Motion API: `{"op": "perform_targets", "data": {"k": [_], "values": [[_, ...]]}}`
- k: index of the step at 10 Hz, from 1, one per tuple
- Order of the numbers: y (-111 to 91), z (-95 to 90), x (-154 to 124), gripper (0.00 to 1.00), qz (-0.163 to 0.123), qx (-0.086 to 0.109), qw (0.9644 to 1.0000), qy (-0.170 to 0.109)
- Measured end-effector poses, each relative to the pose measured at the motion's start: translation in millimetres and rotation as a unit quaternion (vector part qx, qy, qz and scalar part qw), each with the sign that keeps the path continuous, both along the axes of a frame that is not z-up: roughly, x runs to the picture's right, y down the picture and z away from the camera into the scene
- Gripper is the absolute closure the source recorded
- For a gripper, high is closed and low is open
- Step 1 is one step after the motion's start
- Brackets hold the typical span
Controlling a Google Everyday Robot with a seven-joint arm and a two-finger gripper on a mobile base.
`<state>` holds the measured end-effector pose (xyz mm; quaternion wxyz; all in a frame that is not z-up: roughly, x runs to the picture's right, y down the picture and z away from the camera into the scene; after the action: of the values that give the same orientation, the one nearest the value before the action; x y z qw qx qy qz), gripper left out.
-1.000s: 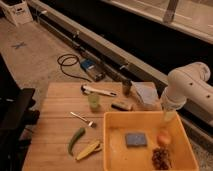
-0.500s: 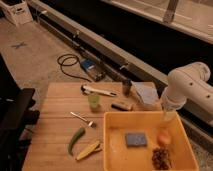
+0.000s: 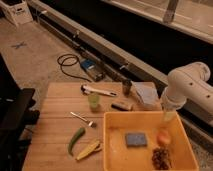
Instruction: Wipe tray with sponge
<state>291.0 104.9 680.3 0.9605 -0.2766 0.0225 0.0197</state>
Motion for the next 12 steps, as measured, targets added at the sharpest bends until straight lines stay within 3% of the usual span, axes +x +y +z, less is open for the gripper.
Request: {"op": "perform_targets", "data": {"k": [2, 3, 7, 12], "values": [[-1, -0.7, -14, 0.35, -0.026, 0.001, 0.9995, -0.017], [6, 0.1, -36, 0.35, -0.045, -0.004, 0.9981, -0.042], [60, -17.1, -79, 0.35, -0.071, -0.040, 0.9903, -0.112], [62, -17.7, -80, 0.35, -0.072, -0.041, 0.9899, -0.115]]}}
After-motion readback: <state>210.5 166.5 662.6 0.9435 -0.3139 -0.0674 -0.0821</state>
